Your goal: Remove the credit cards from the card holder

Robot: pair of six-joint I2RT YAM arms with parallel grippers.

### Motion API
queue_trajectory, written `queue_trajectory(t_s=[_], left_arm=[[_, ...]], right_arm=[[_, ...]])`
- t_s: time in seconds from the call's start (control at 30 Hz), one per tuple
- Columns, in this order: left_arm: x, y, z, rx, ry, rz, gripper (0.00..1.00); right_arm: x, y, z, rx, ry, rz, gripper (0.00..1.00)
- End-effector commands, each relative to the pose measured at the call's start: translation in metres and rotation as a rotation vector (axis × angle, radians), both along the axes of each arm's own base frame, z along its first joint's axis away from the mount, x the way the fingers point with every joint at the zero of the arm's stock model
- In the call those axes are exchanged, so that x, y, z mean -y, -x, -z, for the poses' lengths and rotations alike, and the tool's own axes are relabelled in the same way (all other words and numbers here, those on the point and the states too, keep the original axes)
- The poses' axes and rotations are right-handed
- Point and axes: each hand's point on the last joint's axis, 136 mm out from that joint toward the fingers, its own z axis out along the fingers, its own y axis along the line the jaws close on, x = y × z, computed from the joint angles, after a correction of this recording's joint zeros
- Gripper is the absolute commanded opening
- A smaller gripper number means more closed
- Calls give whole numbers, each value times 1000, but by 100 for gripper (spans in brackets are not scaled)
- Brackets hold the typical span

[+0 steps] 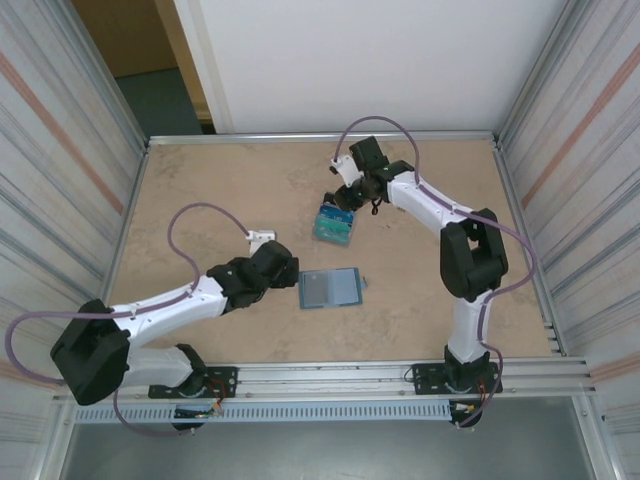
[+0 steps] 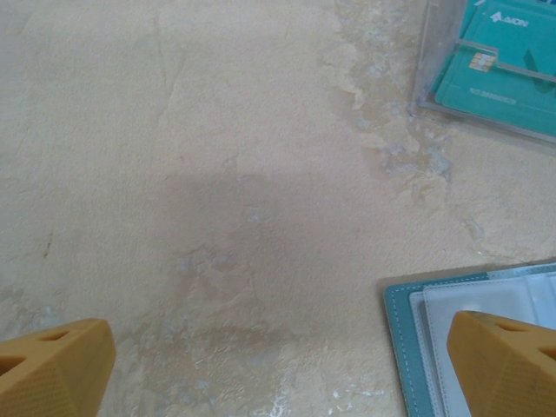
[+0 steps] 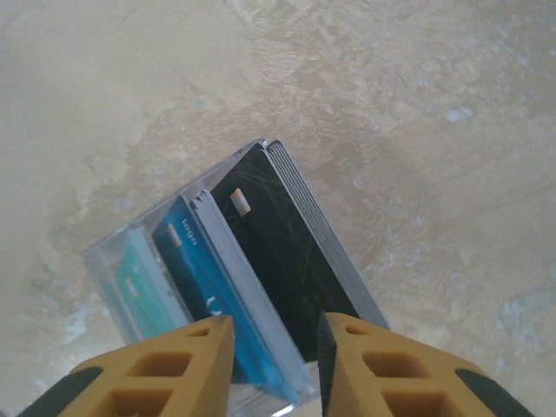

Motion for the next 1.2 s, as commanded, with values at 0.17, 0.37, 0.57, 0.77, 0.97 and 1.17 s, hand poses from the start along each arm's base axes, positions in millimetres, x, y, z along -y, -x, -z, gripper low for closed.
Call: queue_trajectory(t_s=[0.17,0.37,0.57,0.77,0.97,1.17], left_arm=[[-30,2,-7,45,73,-124,99],[-49,6,-4,47,153,-177,99],[-66,9,0,64,243,-232,99],[-75,15,-2,76,264,-249,99],[-84,19,0,91,285,-286,99],[-96,21,0,117,306,-332,99]], right_arm=[[-8,57,-30,4,-43,131,42],[-19,105,-18,-66,-95,166,47],[-29,146,-5,-96,-106,208,51],[-29,175,9,-118,-74,267,51],[-41,204,21,-159,-55,290,50],[-57,226,40,-209,14,278,50]])
